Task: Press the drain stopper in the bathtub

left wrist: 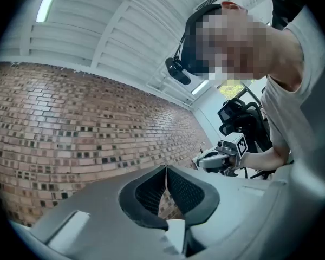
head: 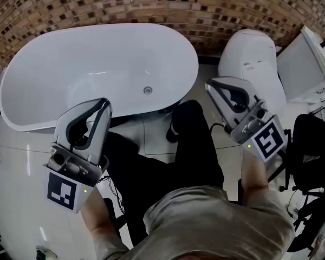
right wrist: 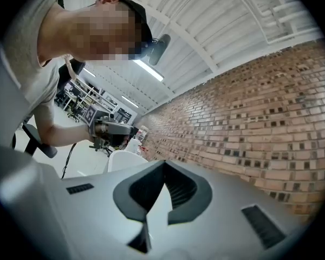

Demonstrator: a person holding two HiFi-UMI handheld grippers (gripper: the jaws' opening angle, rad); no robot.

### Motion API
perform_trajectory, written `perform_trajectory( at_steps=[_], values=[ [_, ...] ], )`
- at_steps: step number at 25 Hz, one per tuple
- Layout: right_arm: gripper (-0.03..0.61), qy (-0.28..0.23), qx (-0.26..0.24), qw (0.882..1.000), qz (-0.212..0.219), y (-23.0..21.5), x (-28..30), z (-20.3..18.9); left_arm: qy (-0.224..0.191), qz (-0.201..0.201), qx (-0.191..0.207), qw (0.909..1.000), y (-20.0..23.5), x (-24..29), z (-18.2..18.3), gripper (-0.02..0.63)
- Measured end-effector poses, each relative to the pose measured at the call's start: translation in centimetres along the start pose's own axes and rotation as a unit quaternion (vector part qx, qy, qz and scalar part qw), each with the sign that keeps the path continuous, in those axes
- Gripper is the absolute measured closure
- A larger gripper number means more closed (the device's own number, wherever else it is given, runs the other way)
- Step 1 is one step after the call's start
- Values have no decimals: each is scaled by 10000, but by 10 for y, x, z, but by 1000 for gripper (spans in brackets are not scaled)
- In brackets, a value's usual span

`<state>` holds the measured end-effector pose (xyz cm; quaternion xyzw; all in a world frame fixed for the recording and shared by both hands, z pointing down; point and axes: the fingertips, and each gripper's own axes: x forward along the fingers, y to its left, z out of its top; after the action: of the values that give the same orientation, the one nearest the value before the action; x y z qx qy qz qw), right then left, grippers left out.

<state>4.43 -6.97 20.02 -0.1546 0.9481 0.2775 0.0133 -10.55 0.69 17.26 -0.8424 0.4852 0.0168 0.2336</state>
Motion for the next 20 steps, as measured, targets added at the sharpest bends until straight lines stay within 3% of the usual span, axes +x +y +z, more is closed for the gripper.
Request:
perform_trajectory(
  at_steps=[6, 12, 15, 20],
  values=[
    [578, 961, 129, 9935, 603, -6, 49, -82, 405, -167, -137, 9989, 17, 19, -43, 615],
    [578, 1924, 783, 9690, 1339, -9, 129, -209, 455, -256, -546, 9971, 54, 28, -93, 615],
    [578, 2756, 972, 9395, 1785, -5, 168, -304, 455, -324, -700, 9960, 77, 37, -126, 615],
    [578, 4122, 1590, 8645, 2396, 21, 206, -458, 547, -259, -1000, 9931, 104, 46, -200, 617]
  ],
)
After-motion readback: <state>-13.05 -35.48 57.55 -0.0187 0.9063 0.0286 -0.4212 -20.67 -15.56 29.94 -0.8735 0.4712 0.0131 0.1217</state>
